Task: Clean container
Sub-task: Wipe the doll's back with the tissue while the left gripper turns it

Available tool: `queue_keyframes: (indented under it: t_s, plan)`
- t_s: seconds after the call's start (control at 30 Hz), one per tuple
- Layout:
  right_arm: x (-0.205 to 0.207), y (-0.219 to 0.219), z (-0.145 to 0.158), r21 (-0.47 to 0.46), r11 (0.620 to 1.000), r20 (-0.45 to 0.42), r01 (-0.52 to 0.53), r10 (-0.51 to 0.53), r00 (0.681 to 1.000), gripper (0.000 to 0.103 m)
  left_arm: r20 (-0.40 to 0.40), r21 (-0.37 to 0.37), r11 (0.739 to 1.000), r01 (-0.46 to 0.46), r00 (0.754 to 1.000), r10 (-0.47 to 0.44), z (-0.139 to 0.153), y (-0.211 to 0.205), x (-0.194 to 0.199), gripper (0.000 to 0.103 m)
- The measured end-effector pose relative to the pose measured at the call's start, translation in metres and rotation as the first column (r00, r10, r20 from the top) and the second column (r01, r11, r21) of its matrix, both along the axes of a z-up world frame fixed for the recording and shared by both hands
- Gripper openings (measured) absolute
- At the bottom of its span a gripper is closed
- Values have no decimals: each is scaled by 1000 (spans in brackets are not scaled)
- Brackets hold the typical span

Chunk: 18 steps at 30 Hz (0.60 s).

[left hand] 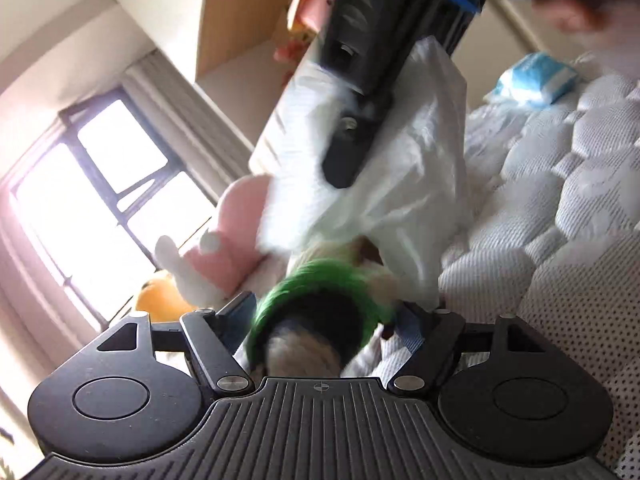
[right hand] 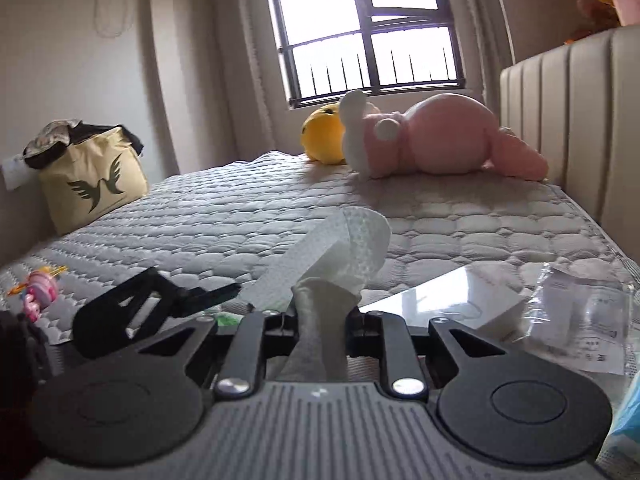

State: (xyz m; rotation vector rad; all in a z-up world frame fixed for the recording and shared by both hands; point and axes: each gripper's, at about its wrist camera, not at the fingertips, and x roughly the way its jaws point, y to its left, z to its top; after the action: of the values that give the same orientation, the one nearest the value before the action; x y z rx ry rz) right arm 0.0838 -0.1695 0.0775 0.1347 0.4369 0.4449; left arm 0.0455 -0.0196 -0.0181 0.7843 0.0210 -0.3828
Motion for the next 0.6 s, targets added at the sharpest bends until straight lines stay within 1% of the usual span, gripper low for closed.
queue_keyframes:
  t_s: [0.03,0.07,0.13,0.17,0.23,0.27,0.3,0.37,0.4,0.43,0.47,0.5,0.53,0.6]
  plan:
    - [7,-4,-3,7,1000,-13,10,-10,1000,21,16,-14,1000,20,1000,-20,3,1,-2,79]
    - [15,-7,-6,13,1000,-26,20,-20,999,21,16,-31,999,36,999,-35,6,3,-1,79]
    - [28,-11,-13,28,999,-57,23,-22,998,21,-10,-52,998,31,999,-32,11,6,3,79]
    - [33,-11,-17,36,999,-74,17,-14,997,21,-22,-41,999,11,1000,-12,10,8,12,79]
    - [35,-10,-21,47,999,-83,7,-3,997,21,-53,13,1000,-27,998,27,9,14,21,81]
    - [31,-12,-22,63,998,-80,-6,11,997,21,-80,27,999,-33,996,35,10,19,18,87]
    - [28,-15,-23,79,997,-76,-19,25,997,23,-124,9,999,-41,991,42,13,27,16,95]
    - [21,-21,-27,122,992,-79,-25,35,996,25,-241,-58,996,-74,969,58,20,42,13,95]
    - [18,-24,-30,151,988,-84,-22,35,996,25,-306,-97,990,-103,950,69,22,48,14,95]
    - [16,-26,-32,179,984,-89,-18,35,995,25,-371,-143,979,-148,925,86,23,53,19,95]
    - [13,-29,-36,212,977,-96,-16,37,995,25,-432,-189,961,-200,896,101,23,57,24,96]
    - [12,-31,-40,253,967,-106,-19,47,993,25,-492,-228,939,-259,862,118,23,60,31,97]
    - [10,-33,-43,292,956,-116,-21,57,992,25,-554,-266,909,-320,823,127,22,61,41,97]
    - [5,-35,-48,329,944,-123,-23,67,990,25,-665,-356,841,-408,742,79,18,64,60,97]
